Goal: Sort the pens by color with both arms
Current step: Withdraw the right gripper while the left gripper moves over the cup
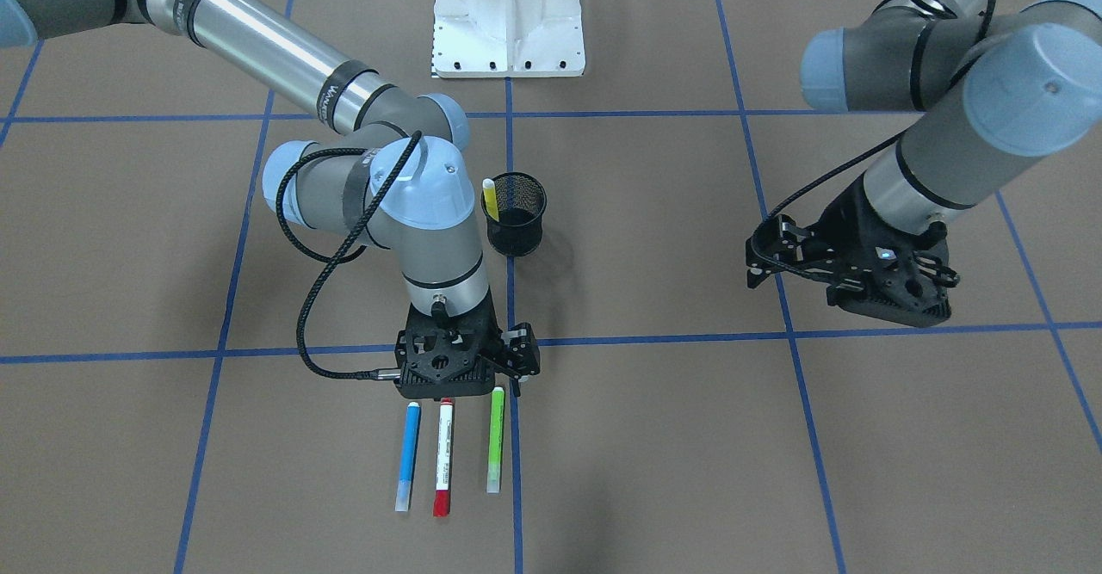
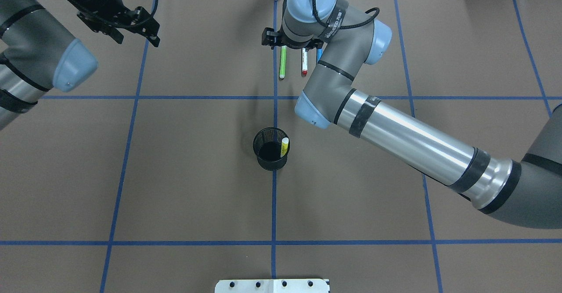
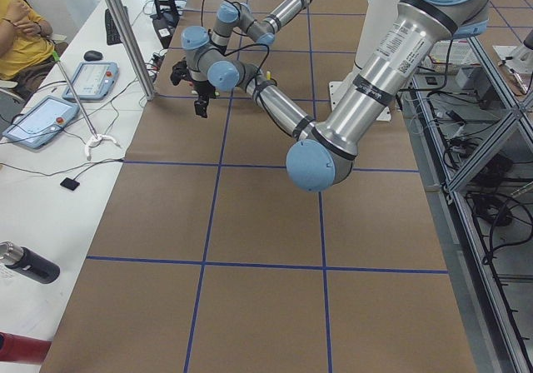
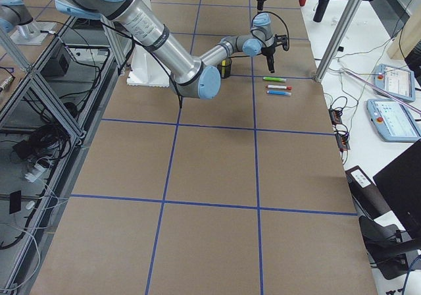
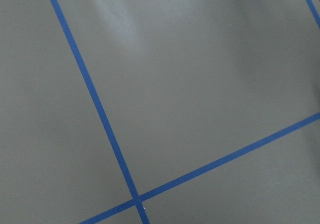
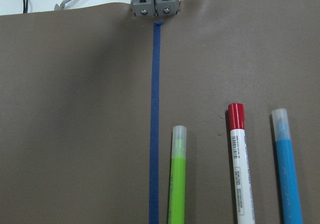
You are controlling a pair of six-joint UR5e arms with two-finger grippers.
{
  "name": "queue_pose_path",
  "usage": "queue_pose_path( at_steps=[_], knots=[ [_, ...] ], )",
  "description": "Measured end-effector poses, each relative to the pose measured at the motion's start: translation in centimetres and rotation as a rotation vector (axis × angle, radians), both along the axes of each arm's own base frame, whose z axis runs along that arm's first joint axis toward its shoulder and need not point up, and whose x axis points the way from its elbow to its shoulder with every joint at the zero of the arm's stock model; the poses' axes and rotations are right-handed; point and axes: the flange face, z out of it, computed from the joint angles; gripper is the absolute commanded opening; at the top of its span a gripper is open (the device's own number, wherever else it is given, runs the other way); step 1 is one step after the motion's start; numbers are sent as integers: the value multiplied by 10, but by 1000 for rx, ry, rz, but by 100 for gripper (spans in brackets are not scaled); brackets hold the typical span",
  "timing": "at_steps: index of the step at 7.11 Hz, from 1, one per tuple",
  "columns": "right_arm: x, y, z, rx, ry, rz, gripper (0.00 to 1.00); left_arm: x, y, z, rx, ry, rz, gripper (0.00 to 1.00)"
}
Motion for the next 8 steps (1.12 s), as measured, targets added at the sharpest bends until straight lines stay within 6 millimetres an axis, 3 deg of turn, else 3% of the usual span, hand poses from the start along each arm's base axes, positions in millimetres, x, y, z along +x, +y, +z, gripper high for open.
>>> queue_pose_path(
  at_steps=[2,5,7,8],
  knots=[
    [58,-12,2,-131,28,-132,98,54,23,-54,-153,48,-60,99],
    [131,-3,61,-195,25,-271,99,143,68,-142,-375,9,-60,99],
    [182,11,90,-196,50,-344,99,203,80,-175,-463,-54,-50,98],
    [204,20,97,-198,77,-377,99,229,87,-177,-475,-87,-50,90]
  ],
)
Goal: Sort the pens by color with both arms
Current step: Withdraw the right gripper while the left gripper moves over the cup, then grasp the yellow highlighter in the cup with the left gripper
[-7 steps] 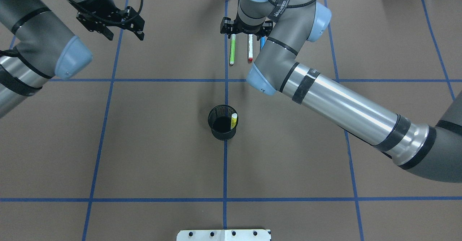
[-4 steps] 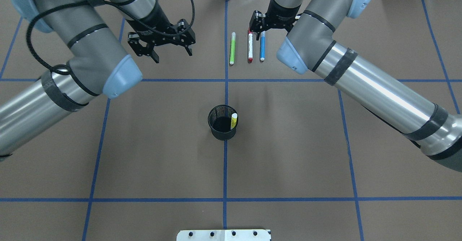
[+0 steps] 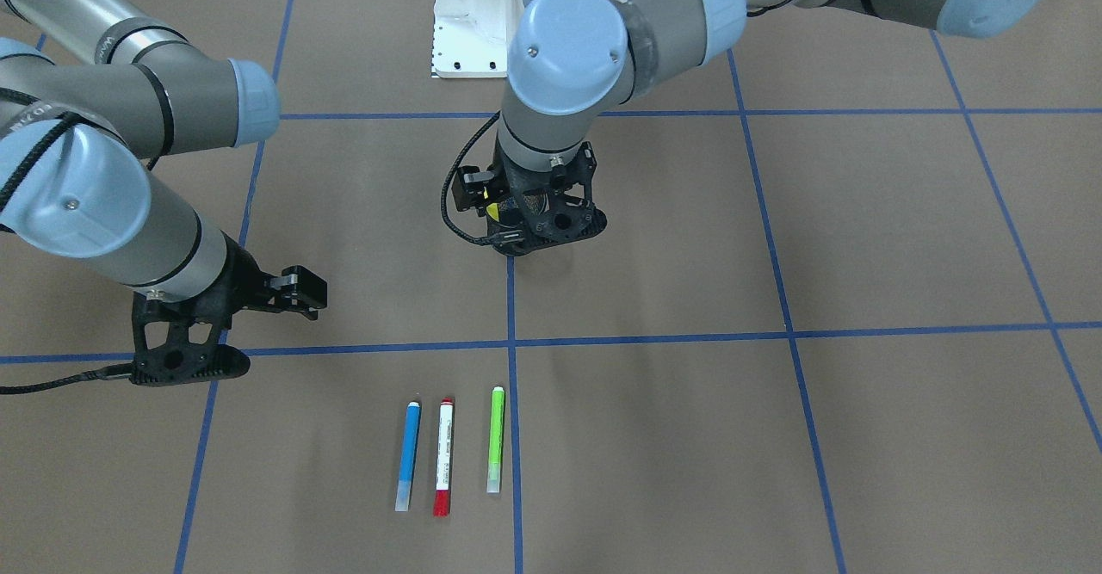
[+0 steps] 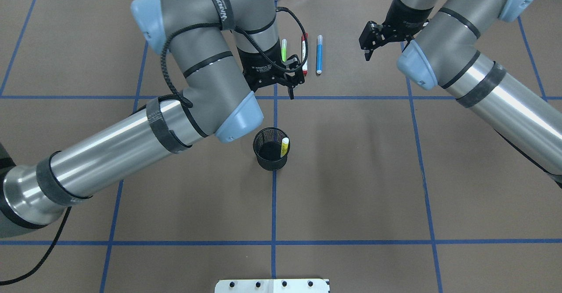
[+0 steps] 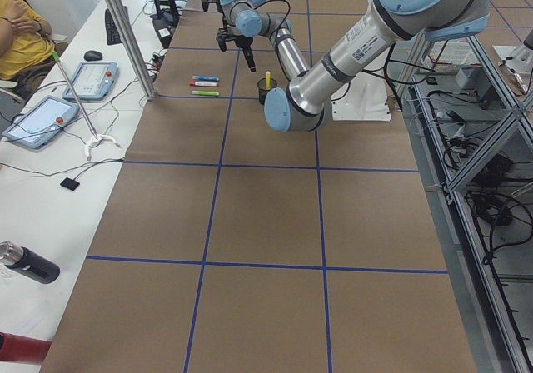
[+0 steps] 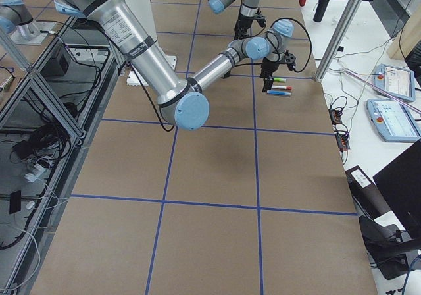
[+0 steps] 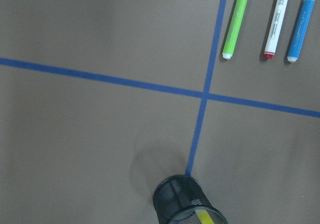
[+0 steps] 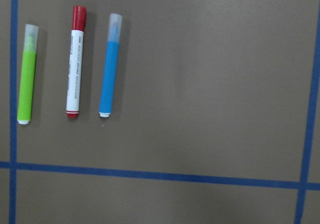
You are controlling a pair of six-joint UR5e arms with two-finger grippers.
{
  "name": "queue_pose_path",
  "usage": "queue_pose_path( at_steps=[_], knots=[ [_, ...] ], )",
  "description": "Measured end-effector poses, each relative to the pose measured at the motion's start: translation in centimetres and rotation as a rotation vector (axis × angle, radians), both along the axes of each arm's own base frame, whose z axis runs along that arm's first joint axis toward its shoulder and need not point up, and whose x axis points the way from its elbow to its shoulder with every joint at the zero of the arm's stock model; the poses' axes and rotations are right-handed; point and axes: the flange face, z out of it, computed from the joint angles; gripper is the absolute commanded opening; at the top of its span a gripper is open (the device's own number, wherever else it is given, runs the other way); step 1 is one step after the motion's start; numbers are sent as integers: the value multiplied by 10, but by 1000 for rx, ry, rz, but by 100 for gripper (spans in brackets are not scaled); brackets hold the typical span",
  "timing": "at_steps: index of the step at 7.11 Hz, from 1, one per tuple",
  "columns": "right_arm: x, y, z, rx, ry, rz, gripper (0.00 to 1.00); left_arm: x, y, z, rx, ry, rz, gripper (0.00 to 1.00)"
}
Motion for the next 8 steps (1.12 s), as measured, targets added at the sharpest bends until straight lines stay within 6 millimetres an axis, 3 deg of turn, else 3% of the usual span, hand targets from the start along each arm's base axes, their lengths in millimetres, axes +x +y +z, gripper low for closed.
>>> queue_pose_path(
  at_steps=[1,4,5,8],
  knots=[
    [17,10,4,4,18,-27,99,21,8,3,-1,-26,11,70],
    [31,23,7,11,31,-45,99,52,29,13,3,-50,51,54],
    [32,23,9,10,35,-44,99,61,36,16,3,-52,65,52],
    [30,24,10,11,37,-45,99,68,42,19,3,-54,78,22]
  ],
)
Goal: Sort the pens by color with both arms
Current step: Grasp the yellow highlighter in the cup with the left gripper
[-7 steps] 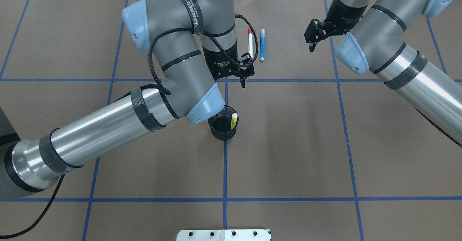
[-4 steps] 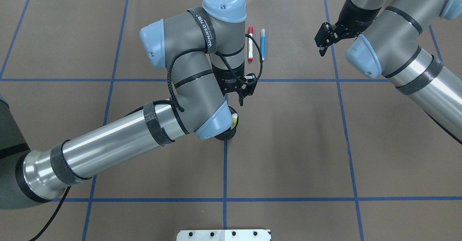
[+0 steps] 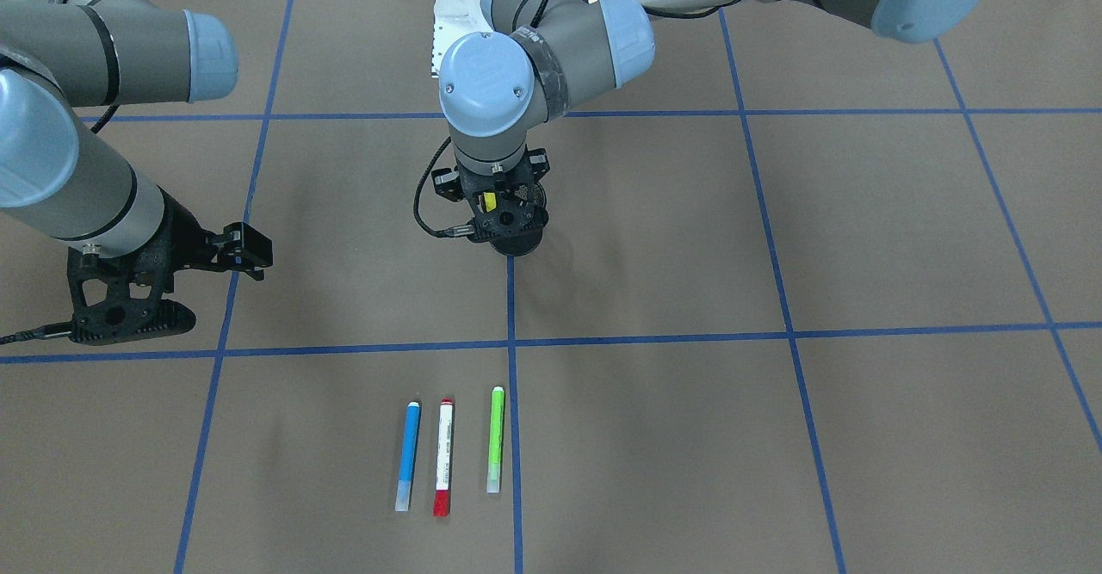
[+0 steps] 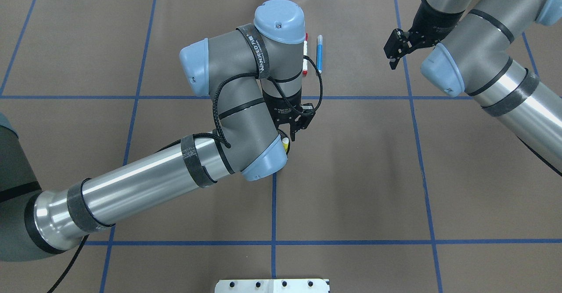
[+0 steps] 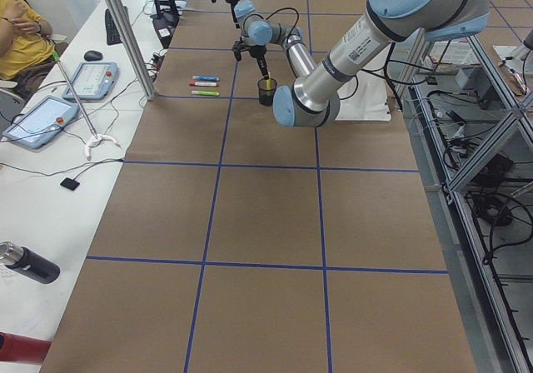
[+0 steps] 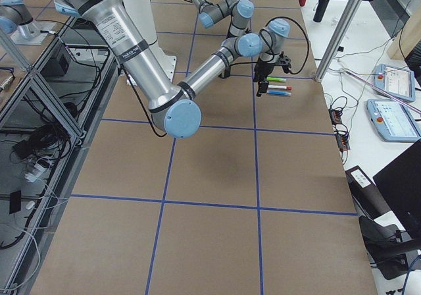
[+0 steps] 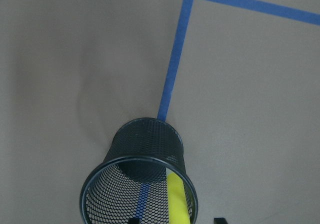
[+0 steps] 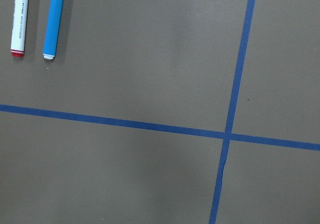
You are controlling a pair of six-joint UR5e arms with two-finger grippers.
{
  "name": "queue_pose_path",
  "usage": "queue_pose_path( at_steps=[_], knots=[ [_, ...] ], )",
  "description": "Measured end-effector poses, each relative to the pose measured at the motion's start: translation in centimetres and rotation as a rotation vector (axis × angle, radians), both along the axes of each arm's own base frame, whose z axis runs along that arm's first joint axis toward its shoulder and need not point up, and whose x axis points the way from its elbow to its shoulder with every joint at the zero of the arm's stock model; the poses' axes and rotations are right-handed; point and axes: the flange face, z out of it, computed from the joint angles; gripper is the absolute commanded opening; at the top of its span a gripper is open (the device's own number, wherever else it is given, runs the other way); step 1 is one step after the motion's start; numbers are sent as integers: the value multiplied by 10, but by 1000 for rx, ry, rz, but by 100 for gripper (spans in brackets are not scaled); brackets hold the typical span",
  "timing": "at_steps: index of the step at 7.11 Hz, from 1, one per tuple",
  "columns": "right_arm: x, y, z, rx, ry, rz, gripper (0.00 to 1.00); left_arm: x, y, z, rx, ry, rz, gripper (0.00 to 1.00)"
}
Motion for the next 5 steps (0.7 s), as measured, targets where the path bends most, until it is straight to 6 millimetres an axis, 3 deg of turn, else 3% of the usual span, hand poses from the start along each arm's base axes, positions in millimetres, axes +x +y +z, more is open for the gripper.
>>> queue_pose_path(
  at_steps=[2,5],
  knots=[
    [-1,0,0,1,1,-1,99,1,1,1,-1,0,2,0],
    [-1,0,-3,4,1,2,99,-5,4,-6,7,11,0,0]
  ],
)
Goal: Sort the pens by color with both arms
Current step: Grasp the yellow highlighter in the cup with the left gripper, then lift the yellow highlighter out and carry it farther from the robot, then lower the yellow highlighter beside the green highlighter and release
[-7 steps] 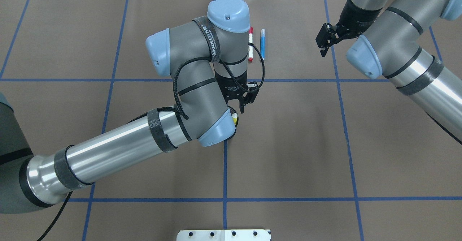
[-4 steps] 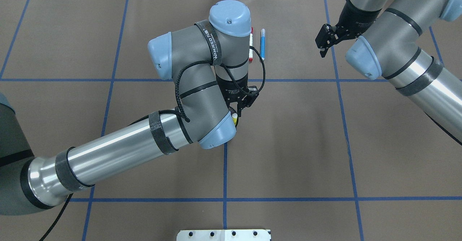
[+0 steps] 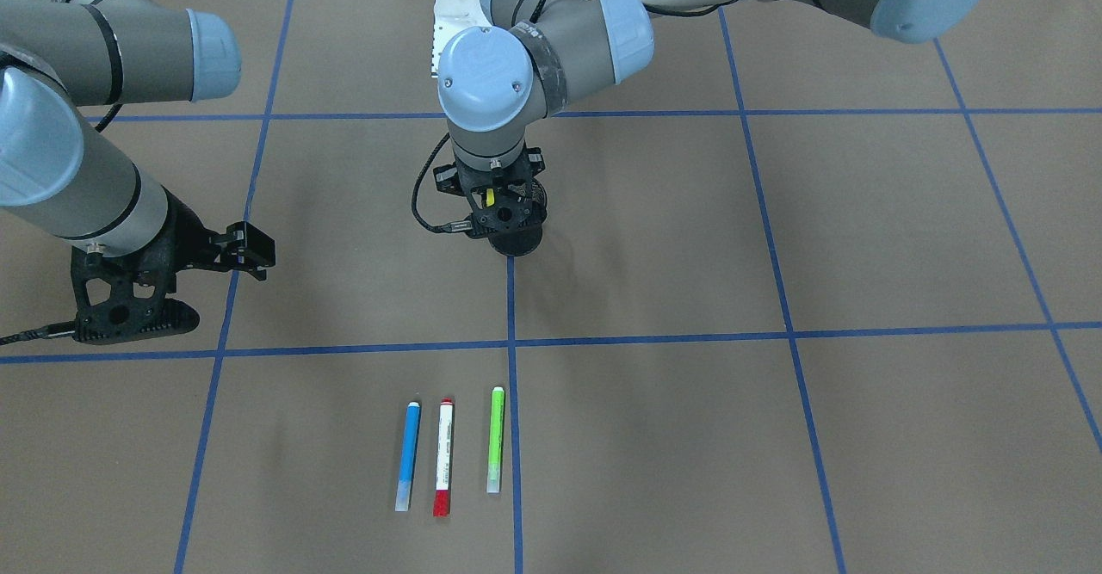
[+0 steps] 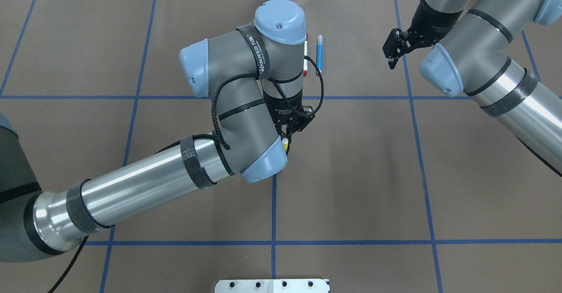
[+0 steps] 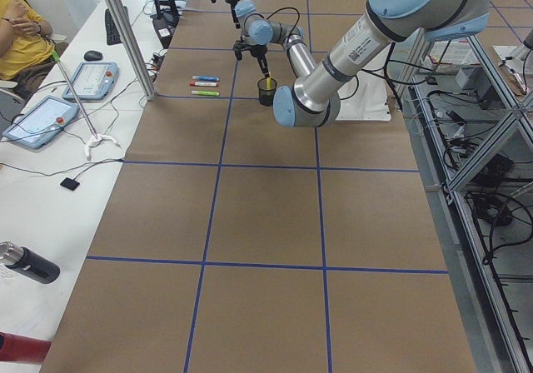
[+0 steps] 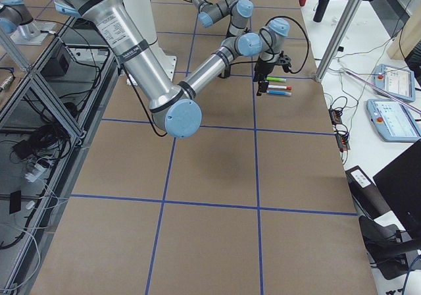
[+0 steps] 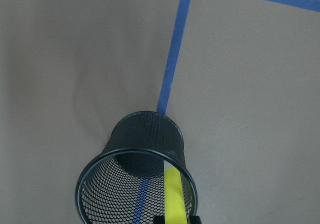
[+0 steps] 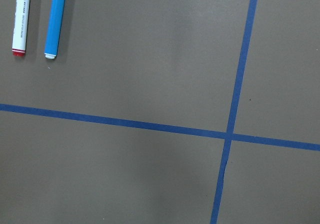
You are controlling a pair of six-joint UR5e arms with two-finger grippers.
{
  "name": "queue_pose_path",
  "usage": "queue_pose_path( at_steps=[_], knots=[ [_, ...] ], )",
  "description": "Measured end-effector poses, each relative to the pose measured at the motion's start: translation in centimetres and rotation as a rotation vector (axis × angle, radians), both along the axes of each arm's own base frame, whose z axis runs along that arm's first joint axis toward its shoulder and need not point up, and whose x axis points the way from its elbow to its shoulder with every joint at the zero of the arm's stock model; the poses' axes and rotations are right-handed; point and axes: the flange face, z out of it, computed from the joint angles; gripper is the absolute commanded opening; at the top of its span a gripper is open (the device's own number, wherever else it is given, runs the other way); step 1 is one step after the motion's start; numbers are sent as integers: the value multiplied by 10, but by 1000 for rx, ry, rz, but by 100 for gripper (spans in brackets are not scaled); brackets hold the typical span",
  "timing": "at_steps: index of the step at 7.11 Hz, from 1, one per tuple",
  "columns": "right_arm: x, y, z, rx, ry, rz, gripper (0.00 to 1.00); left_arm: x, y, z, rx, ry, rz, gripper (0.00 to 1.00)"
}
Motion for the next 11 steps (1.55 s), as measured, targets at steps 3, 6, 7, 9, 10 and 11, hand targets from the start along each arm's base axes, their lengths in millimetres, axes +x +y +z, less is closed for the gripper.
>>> queue_pose_path(
  at_steps=[3,6,7,9,10,11],
  knots=[
    [0,0,-2,1,0,3,99,-51,-1,-21,21,26,-42,0],
    [1,0,-1,2,4,6,99,-135,0,-53,98,59,-64,0],
    [1,0,-1,3,4,6,99,-165,-4,-57,150,81,-77,0],
    [2,-1,-1,3,4,8,99,-199,-23,-52,326,139,-173,0],
    [2,-1,-1,3,4,8,99,-202,-36,-32,428,174,-241,0],
    [2,-1,0,2,5,9,99,-197,-52,-9,508,192,-312,0]
  ],
)
